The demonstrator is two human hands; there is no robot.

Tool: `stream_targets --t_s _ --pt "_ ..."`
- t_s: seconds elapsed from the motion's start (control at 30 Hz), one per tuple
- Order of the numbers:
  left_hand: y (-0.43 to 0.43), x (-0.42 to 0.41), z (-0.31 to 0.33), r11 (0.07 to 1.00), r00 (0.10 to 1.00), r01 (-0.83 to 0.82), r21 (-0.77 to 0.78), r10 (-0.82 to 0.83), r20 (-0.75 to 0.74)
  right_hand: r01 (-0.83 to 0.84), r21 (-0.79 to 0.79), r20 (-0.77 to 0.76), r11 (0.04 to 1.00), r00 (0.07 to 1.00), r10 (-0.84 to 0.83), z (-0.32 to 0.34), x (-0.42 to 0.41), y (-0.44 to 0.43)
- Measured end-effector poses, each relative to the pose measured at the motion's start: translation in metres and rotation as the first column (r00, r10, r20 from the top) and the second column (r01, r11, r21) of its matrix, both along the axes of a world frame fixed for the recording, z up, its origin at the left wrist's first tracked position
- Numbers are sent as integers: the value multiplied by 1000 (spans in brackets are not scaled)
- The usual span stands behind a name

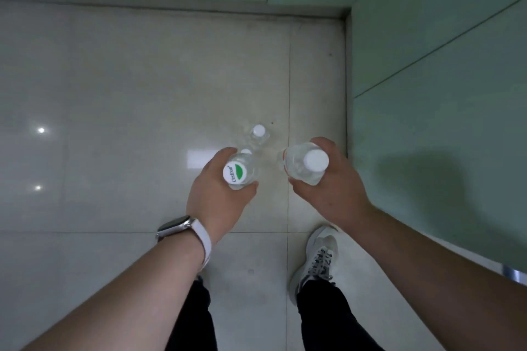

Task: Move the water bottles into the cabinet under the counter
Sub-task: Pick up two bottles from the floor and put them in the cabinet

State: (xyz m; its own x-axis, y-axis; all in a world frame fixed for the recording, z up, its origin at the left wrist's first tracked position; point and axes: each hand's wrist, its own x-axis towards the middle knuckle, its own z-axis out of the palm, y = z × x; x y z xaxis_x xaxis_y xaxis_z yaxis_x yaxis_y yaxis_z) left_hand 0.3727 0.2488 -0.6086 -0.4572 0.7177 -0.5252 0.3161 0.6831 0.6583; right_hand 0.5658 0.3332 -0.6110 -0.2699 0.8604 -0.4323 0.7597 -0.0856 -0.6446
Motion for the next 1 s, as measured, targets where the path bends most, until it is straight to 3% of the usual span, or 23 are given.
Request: stream_targets --t_s 0.13,0.53,0.8,1.0 --pt "-4 -34 99 992 994 -109 58 111 -26 -84 32 -5 996 996 84 99 -25 6" --pt "-86 -163 334 959 977 -147 244 179 -116 -289 188 16 939 957 291 358 -160 -31" --pt "-151 -269 416 908 971 -206 365 235 -35 -303 265 -25 915 947 321 453 -272 -86" --pt "-183 -335 462 836 944 -263 482 326 -50 -285 304 -144 909 929 340 494 -353 -117"
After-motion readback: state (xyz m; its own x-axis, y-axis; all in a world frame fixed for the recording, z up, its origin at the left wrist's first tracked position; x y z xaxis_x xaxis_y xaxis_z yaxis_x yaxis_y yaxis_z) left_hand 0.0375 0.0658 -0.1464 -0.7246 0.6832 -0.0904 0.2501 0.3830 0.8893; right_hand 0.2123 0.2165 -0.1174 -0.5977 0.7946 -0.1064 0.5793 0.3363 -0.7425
